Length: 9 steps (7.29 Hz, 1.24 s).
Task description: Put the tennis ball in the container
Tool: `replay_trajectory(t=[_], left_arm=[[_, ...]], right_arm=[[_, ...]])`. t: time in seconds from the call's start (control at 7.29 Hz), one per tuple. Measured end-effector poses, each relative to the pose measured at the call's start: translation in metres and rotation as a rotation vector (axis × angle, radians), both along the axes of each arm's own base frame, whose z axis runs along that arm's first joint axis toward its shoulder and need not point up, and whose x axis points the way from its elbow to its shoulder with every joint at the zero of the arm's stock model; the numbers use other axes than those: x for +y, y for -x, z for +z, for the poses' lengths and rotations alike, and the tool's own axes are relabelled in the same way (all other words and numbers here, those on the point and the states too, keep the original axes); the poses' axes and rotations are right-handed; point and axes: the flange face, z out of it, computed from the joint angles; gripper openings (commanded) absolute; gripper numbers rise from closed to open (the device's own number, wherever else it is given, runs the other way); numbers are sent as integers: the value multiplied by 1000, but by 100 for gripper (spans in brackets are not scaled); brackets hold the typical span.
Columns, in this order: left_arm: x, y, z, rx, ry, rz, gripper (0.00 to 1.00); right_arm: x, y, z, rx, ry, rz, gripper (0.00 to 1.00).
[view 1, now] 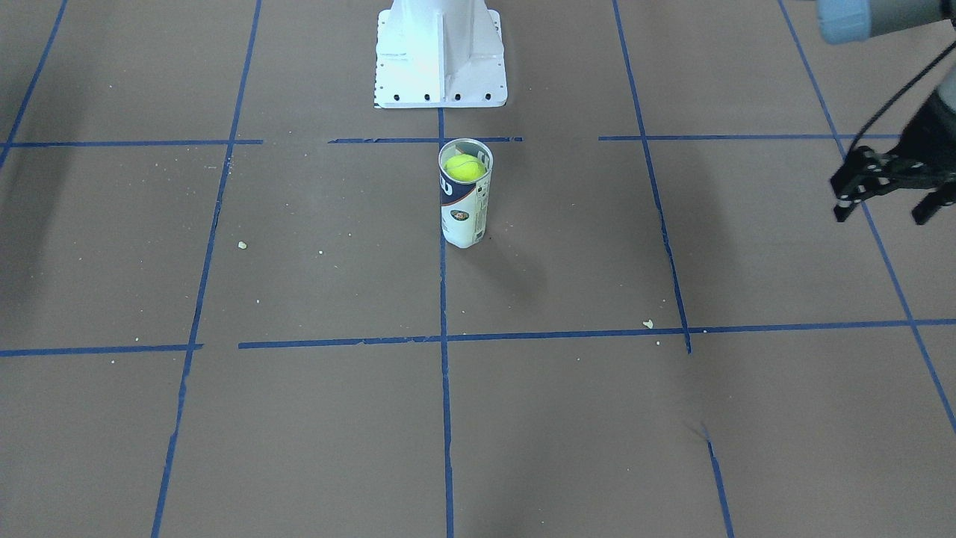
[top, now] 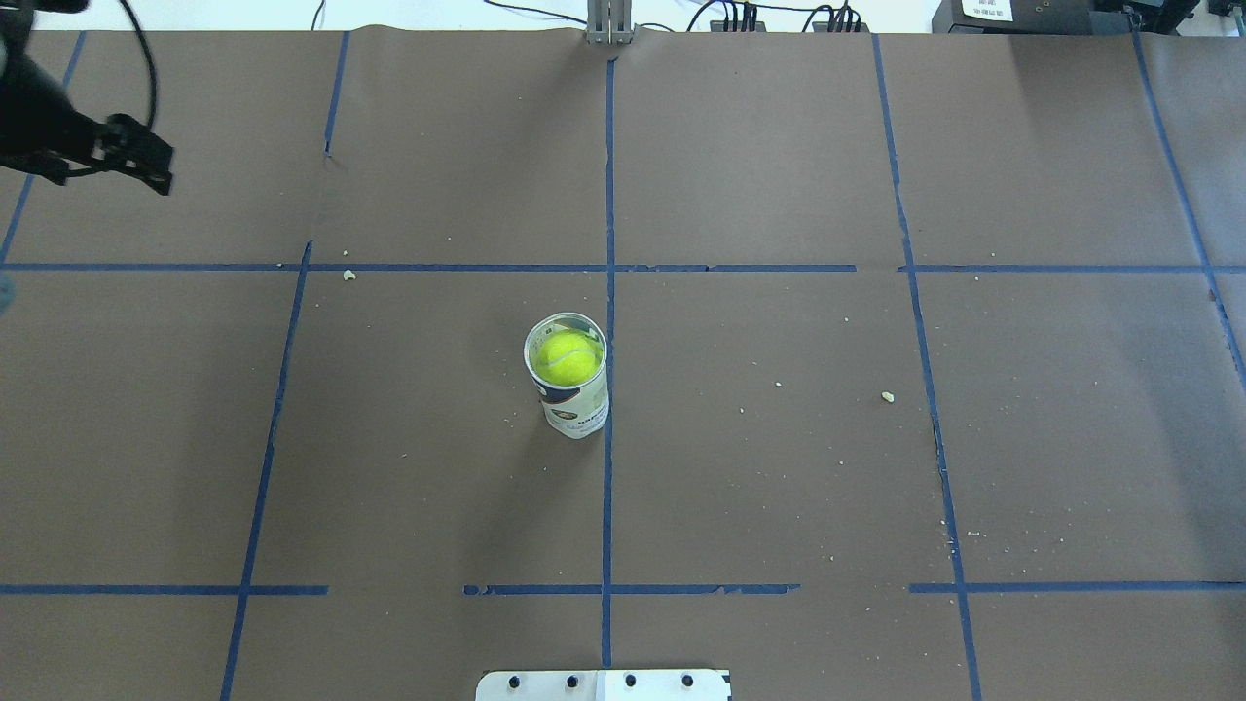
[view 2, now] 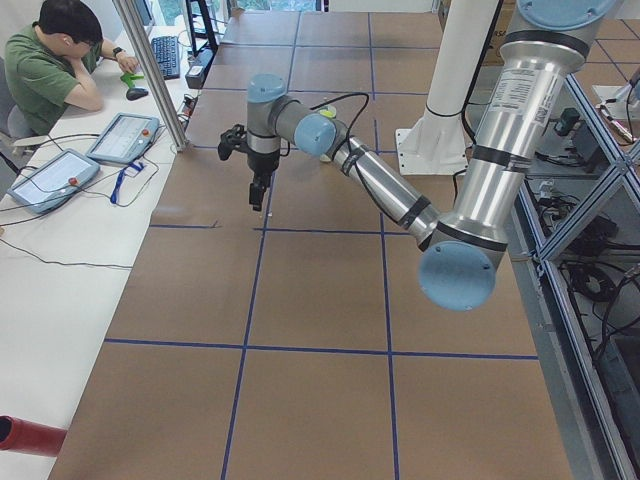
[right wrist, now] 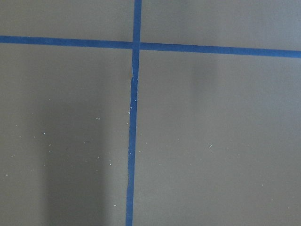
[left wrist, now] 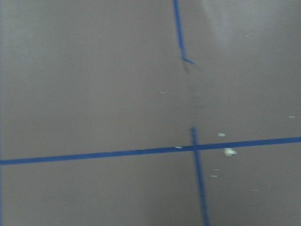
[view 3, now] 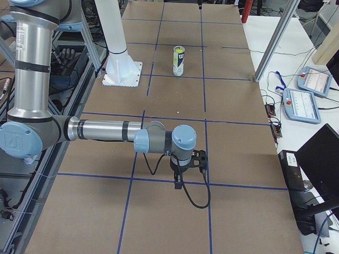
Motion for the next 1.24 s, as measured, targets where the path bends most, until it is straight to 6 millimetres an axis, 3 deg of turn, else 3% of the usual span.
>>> replay_trajectory(t=[0.14,0.27,0.41,0.69,0.82,1.24], left_arm=[[8,52,48,-10,7,18,100],[26,91,95,-14,47,6,100],[51,112,138,-12,84,-5,100],[93,121,193,34,129,-7,100],[101,120,209,55,155,-8,100],[104,128,213,126,168,-31,100]], right_arm=[[0,0,0,0,0,0,100],[0,0,0,0,-1,0,100],[0,0,0,0,0,0,100],[0,0,0,0,-1,0,100],[0,0,0,0,-1,0,100],[0,0,0,0,-1,0,100]])
